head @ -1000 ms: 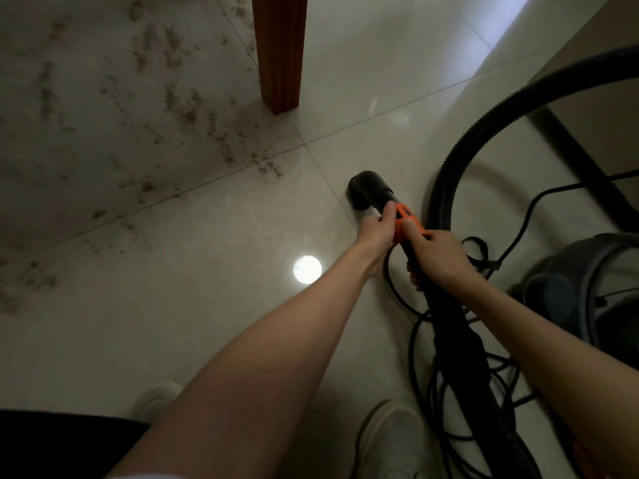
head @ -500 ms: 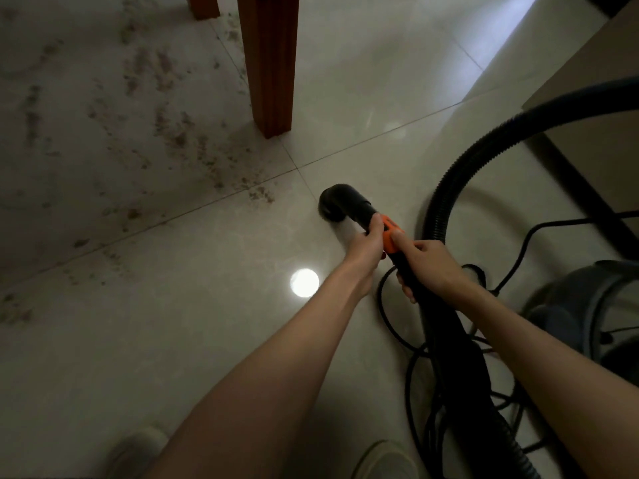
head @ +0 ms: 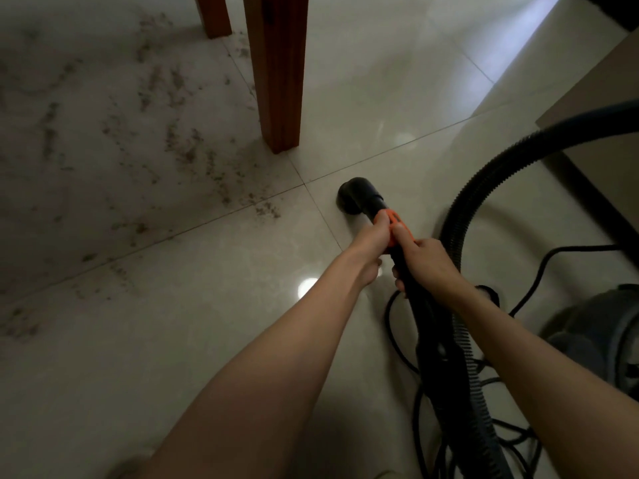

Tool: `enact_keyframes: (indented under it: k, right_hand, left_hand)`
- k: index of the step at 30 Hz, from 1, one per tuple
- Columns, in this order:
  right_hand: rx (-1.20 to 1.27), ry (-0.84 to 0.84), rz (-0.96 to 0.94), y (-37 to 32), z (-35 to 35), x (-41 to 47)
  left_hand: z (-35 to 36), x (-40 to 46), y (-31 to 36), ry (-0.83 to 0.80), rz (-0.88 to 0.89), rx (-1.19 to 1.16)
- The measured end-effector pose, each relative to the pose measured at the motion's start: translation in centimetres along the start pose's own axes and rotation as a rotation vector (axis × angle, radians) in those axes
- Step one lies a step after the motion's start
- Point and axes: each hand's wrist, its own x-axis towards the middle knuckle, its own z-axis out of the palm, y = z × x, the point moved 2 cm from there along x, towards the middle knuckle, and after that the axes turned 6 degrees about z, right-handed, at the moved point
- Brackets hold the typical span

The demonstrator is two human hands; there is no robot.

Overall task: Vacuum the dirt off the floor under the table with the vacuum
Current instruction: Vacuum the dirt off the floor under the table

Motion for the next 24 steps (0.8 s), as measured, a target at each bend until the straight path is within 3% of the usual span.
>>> enact_keyframes:
  k: [5,11,24]
  right_hand:
    - [0.024,-0.182,-0.003,-0.3,2.2,-0.7]
    - [0.033,-0.276,0.015,-1.8,4.5,-1.0]
    - [-0.047,-0.287,-0.113,-2.8,7.4,-2.5]
  left_hand:
    - [-2.9,-0.6,-1.2,0.073,0.013,-0.138]
    - [-6.1,-1.3,-0.4,0.177,0.105,-0.076]
    - [-10.0,-1.8,0.4,0.211,0.112,-0.136]
